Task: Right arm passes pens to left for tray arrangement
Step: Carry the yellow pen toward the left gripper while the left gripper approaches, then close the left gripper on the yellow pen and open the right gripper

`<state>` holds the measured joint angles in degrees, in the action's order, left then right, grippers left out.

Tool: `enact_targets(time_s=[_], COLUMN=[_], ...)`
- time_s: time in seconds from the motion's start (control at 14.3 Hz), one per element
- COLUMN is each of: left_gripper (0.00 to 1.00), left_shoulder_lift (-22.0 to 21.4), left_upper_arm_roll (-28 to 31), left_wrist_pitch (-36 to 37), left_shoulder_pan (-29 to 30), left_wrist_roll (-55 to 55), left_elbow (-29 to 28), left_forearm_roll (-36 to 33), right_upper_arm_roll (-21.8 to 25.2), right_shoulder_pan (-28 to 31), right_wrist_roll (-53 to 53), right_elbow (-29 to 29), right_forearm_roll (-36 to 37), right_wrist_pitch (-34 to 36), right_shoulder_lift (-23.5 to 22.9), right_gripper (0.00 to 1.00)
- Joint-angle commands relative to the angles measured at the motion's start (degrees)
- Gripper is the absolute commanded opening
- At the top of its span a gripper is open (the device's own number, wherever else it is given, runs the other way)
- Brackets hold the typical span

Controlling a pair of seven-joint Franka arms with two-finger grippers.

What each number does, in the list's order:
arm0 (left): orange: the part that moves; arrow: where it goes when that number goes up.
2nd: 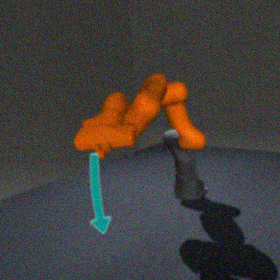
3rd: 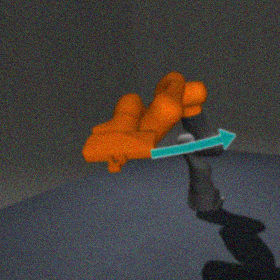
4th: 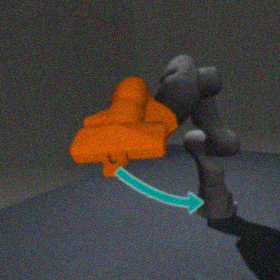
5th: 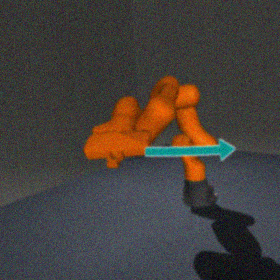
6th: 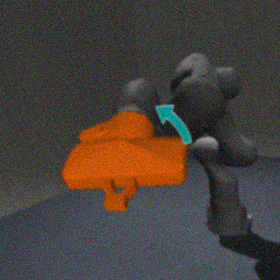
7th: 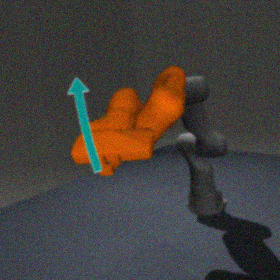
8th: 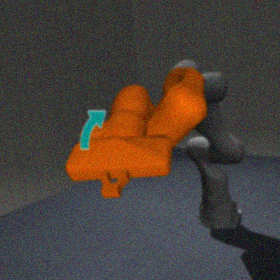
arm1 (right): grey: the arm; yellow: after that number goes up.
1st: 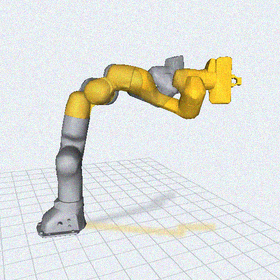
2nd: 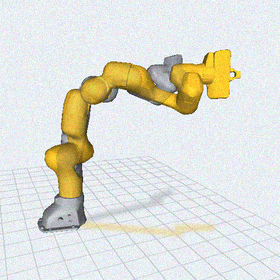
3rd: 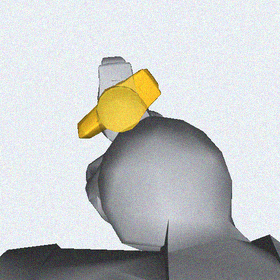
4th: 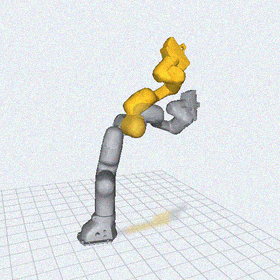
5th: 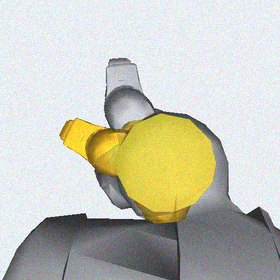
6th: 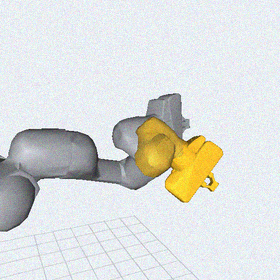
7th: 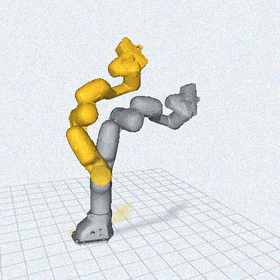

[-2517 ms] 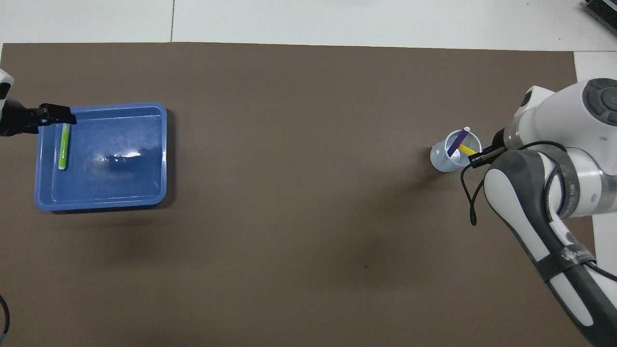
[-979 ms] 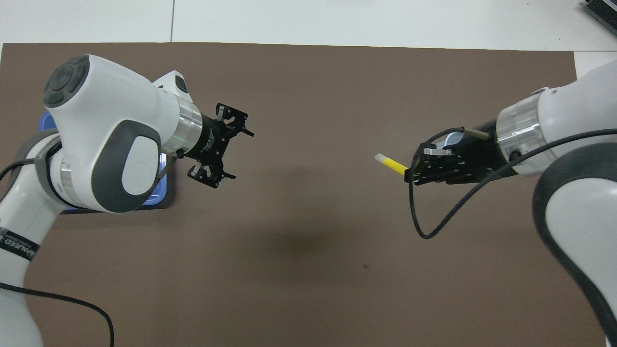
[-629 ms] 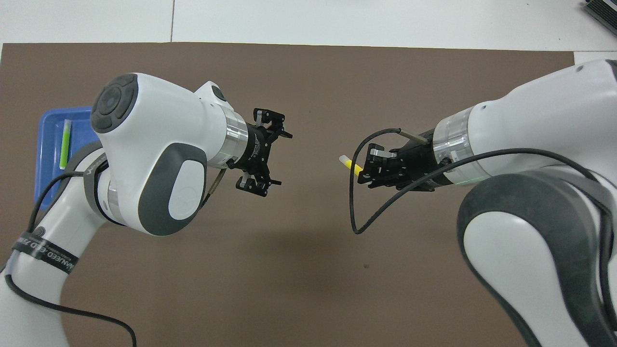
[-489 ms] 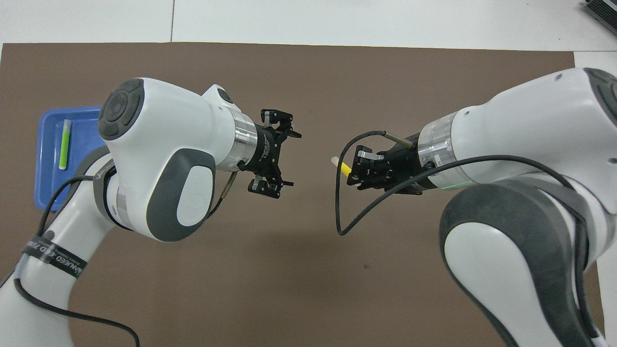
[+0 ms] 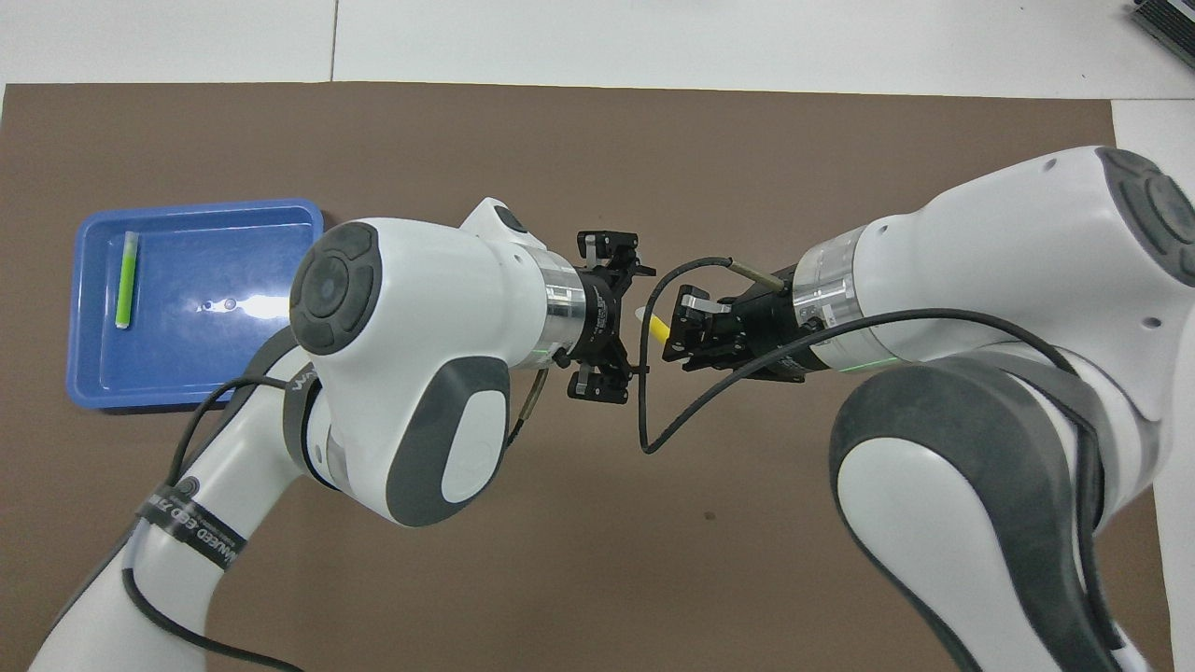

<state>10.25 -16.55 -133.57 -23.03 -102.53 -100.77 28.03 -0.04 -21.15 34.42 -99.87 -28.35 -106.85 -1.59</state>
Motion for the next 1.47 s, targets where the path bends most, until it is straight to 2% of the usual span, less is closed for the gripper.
enact_targets(time_s=[0.0, 0.14, 0.28, 0.42, 0.84, 0.91, 1.12, 1.26, 1.33, 1.4], left_gripper=[1.0, 1.0, 0.94, 0.8, 0.64, 0.63, 0.39, 0.17, 0.07, 0.0], left_shoulder_lift=[-2.1, -2.5, -2.5, -2.5, -2.5, -2.6, -2.5, -2.5, -2.5, -2.5], left_upper_arm_roll=[0.7, 0.7, 0.6, 0.6, 0.7, 0.6, 0.6, 0.7, 0.7, 0.7], left_wrist_pitch=[-7.0, -6.7, -6.6, -6.4, -3.2, -2.9, -2.0, -1.6, -1.5, -1.5], left_shoulder_pan=[-3.0, -3.0, -2.9, -3.0, -2.8, -2.7, -2.6, -2.4, -2.4, -2.4], left_wrist_roll=[-2.0, -1.8, -2.1, -2.2, -1.9, -1.8, -1.7, -1.5, -1.5, -1.5], left_elbow=[-5.6, -6.2, -6.1, -6.1, -5.2, -5.2, -4.8, -4.7, -4.7, -4.7], left_forearm_roll=[1.2, 1.1, 1.2, 1.1, 1.1, 1.0, 1.1, 1.0, 1.1, 1.1], right_upper_arm_roll=[0.0, 0.0, 0.0, 0.0, 0.0, 0.0, 0.0, 0.0, 0.0, 0.0], right_shoulder_pan=[0.1, 0.1, 0.1, 0.1, 0.1, 0.1, 0.1, 0.1, 0.1, 0.1], right_wrist_roll=[0.6, 0.6, 0.6, 0.6, 0.7, 0.6, 0.6, 0.6, 0.6, 0.6], right_elbow=[-1.6, -1.6, -1.6, -1.6, -1.6, -1.6, -1.6, -1.6, -1.6, -1.5], right_forearm_roll=[-1.6, -1.6, -1.6, -1.6, -1.6, -1.6, -1.6, -1.5, -1.5, -1.4], right_wrist_pitch=[-0.9, -0.9, -0.9, -0.9, -0.9, -0.9, -0.9, -0.9, -0.9, -0.9], right_shoulder_lift=[0.9, 0.9, 0.9, 1.0, 1.0, 1.0, 1.0, 1.0, 1.0, 0.9], right_gripper=[0.1, 0.1, 0.1, 0.1, 0.1, 0.1, 0.1, 0.11, 0.22, 0.25])
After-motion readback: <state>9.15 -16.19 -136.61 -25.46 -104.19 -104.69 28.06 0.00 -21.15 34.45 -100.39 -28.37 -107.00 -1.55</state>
